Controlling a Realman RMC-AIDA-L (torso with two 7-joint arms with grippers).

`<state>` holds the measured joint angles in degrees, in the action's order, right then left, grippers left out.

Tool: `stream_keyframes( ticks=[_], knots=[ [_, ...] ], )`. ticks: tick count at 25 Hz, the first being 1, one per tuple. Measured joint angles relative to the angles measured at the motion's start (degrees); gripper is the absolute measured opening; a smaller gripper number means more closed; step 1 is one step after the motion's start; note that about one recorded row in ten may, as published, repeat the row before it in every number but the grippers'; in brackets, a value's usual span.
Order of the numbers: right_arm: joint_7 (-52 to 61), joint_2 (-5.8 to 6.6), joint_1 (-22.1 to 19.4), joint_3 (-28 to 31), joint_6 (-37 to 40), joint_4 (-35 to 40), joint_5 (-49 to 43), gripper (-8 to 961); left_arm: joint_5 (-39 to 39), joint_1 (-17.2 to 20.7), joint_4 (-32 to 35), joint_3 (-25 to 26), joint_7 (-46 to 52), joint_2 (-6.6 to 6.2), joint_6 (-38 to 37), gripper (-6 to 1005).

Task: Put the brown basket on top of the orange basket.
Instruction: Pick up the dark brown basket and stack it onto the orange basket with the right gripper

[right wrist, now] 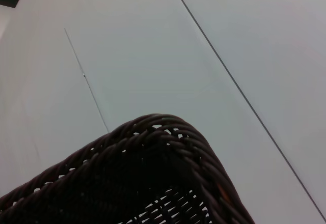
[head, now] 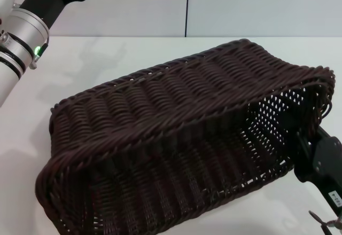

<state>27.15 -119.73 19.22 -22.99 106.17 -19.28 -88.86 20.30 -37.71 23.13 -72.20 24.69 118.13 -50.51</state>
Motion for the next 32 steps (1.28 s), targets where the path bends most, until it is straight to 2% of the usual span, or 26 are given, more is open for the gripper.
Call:
stream_keyframes(
  ticks=[18,32],
  knots=[
    [2.7,0.0,0.3,0.0,-6.1,-1.4,-0.5,158,0.0,-1.3,-0.7,-1.4,-0.6,0.09,1.3,827],
    [6.5,0.37,1.5,0.4,-9.7,-0.7,-1.4,274,0.0,-2.6,-1.6,-1.5,-0.6,0.17,1.3,827]
  ],
)
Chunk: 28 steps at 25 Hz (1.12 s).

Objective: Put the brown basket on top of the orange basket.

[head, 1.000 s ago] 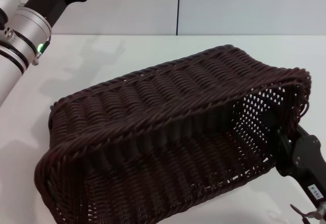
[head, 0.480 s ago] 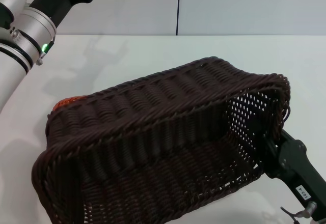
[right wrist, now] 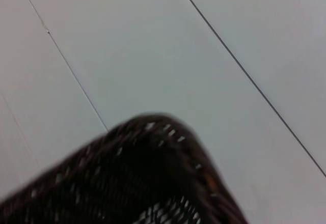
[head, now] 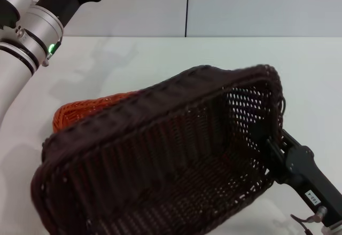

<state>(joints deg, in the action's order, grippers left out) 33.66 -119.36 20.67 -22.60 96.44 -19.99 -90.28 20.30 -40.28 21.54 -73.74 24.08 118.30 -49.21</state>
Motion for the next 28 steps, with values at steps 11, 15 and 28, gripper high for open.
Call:
stream_keyframes(
  ticks=[11,15,28],
  knots=[
    [0.9,0.01,0.1,1.1,0.1,1.3,0.3,461,0.1,-0.2,0.0,0.3,-1.4,-0.07,0.1,827],
    [0.9,0.01,-0.2,1.8,0.6,1.9,0.3,540,0.0,-0.2,-0.1,0.5,-2.6,-0.04,0.1,827],
    [3.1,0.33,-2.2,8.5,11.7,16.6,0.6,557,-0.5,2.0,-0.3,0.6,-2.9,0.26,-4.5,827]
  ],
)
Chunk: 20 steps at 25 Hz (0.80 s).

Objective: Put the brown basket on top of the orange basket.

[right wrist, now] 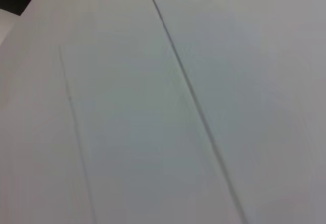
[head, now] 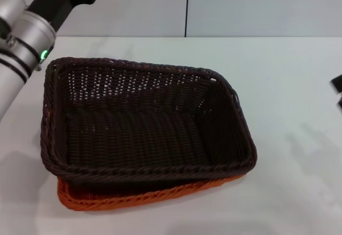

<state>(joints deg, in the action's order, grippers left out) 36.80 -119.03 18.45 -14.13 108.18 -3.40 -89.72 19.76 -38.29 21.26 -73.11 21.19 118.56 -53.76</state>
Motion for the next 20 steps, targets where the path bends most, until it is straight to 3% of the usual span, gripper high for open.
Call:
stream_keyframes(
  ticks=[6,12,20],
  knots=[
    [2.6,0.35,4.5,8.5,-1.4,8.2,0.0,557,-7.2,2.9,0.3,0.3,0.0,-0.09,-5.8,827],
    [2.8,0.43,8.9,11.2,-6.4,11.9,0.7,557,-12.8,5.1,0.0,2.6,0.0,-0.13,-7.6,827],
    [-1.2,0.38,15.5,11.5,-15.9,13.4,8.6,557,-15.6,7.8,-0.3,3.4,0.7,-0.09,-9.7,827]
  ],
)
